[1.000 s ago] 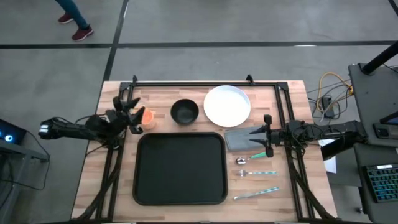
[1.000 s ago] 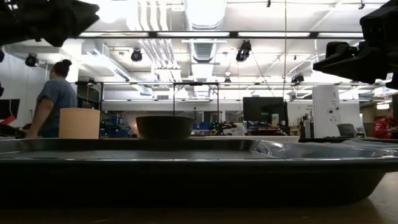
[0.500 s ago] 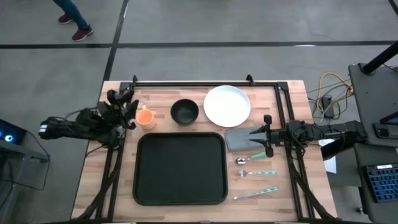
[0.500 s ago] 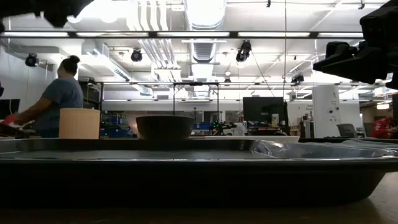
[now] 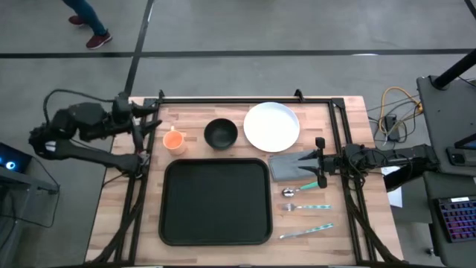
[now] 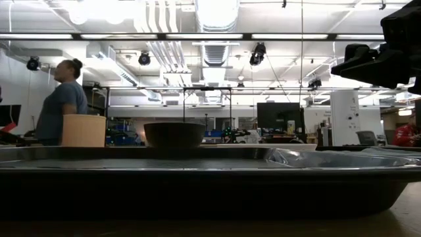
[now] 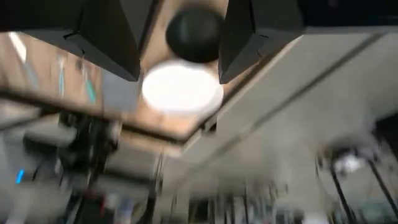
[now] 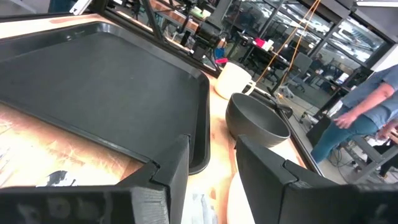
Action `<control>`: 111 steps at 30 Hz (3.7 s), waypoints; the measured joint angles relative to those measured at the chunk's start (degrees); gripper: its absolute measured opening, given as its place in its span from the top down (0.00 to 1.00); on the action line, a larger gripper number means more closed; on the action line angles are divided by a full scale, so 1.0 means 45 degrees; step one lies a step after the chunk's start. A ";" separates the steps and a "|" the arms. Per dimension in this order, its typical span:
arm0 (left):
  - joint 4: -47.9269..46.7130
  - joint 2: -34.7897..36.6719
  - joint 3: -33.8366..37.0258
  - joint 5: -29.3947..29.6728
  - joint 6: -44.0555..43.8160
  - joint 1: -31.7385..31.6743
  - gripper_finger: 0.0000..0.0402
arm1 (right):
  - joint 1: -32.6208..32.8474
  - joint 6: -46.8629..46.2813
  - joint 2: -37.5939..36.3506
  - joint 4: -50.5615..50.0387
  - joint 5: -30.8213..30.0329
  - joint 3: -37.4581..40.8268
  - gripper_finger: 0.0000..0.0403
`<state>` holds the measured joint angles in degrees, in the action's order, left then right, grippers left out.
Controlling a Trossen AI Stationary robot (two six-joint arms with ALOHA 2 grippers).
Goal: Set up tray
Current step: Put the orange cup on the top left of the black tray
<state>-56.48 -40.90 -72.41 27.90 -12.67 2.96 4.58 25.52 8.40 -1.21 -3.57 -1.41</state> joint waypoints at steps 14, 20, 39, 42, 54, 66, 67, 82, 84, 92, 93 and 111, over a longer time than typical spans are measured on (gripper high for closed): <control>-0.6271 -0.5713 -0.3360 -0.0968 -0.0207 0.0005 0.51 | -0.0005 0.0001 -0.0005 0.0000 -0.0003 -0.0002 0.70; -0.6334 -0.6443 -0.2300 -0.1029 -0.0723 0.0003 0.51 | -0.0005 0.0000 0.0000 0.0000 0.0000 -0.0002 0.69; -0.5870 -0.4843 0.2288 -0.2530 -0.6387 -0.1178 0.51 | 0.0000 0.0000 0.0000 0.0000 0.0000 -0.0004 0.69; -0.5848 -0.4973 0.2365 -0.2620 -0.6233 -0.1473 0.51 | -0.0003 0.0003 0.0000 0.0000 0.0000 -0.0005 0.69; -0.5348 -0.6076 0.2372 -0.2643 -0.4301 -0.2788 0.51 | -0.0002 0.0000 0.0000 0.0000 0.0000 0.0000 0.69; -0.4128 -0.7187 0.2372 -0.2872 -0.2529 -0.4211 0.51 | 0.0000 0.0000 0.0000 0.0000 0.0000 -0.0003 0.70; -0.4115 -0.7295 0.2372 -0.2874 -0.2505 -0.4292 0.51 | -0.0003 0.0000 0.0000 0.0000 0.0000 -0.0003 0.70; -0.1997 -0.7675 0.4375 -0.3456 -0.2179 -0.4911 0.51 | -0.0003 0.0000 0.0000 0.0000 0.0000 -0.0005 0.70; -0.1629 -0.7532 0.4785 -0.3843 -0.2066 -0.4958 0.51 | -0.0001 0.0000 0.0000 0.0000 0.0004 -0.0001 0.69; -0.0444 -0.7364 0.6118 -0.4232 -0.2053 -0.4954 0.51 | -0.0005 0.0000 0.0005 0.0000 -0.0001 -0.0003 0.70; -0.0426 -0.7364 0.6187 -0.4232 -0.2053 -0.4959 0.51 | -0.0001 0.0000 0.0003 0.0000 0.0004 -0.0002 0.70; -0.0329 -0.7355 0.5399 -0.4232 -0.1406 -0.4954 0.95 | -0.0001 0.0000 0.0000 0.0000 0.0000 -0.0001 0.70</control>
<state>-57.96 -74.00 -48.11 8.86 -19.00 -19.33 4.57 25.52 8.40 -1.21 -3.57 -1.42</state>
